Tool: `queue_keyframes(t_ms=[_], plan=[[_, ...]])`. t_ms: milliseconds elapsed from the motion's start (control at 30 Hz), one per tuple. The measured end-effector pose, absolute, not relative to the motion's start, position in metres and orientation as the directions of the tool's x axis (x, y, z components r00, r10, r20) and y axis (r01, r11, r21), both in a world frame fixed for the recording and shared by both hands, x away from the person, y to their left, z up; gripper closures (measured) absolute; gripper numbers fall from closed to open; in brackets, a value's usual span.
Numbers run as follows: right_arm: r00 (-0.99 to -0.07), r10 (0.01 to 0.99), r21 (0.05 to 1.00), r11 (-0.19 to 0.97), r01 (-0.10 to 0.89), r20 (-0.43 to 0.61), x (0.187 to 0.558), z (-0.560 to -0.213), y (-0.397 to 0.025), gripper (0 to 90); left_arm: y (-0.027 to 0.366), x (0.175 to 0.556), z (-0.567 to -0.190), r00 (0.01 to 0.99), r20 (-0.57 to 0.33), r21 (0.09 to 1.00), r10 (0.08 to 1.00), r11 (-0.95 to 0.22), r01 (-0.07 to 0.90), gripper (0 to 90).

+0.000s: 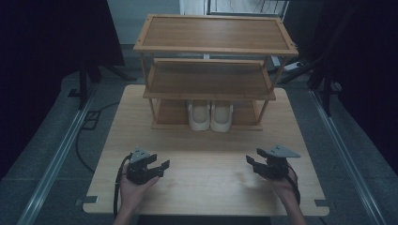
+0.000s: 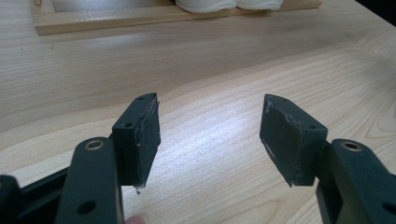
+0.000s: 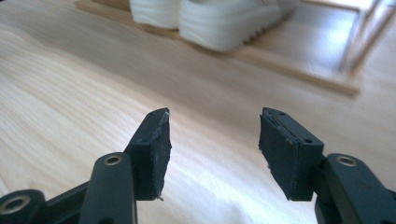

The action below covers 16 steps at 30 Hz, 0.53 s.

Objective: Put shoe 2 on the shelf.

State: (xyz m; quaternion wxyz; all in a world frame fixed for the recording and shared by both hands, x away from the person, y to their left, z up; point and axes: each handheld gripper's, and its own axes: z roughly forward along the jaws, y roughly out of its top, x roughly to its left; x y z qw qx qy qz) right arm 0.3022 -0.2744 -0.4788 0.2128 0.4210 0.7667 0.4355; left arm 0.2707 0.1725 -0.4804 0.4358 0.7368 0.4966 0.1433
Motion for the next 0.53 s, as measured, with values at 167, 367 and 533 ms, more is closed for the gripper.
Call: queue_keyframes(t_ms=[167,367,533], plan=[[-0.523,0.85,0.834,0.244,0.496,0.062,0.297,-0.491,-0.296,42.9,0.174,0.271,-0.481,0.463,-0.221,0.784,0.859,-0.126,0.608,38.5],[-0.504,0.861,0.84,0.22,0.495,0.071,0.298,-0.491,-0.302,42.4,0.175,0.271,-0.48,0.46,-0.219,0.786,0.861,-0.124,0.606,38.5],[-0.495,0.867,0.816,0.245,0.524,0.057,0.301,-0.496,-0.301,37.7,0.175,0.271,-0.479,0.462,-0.218,0.788,0.86,-0.124,0.603,38.5]])
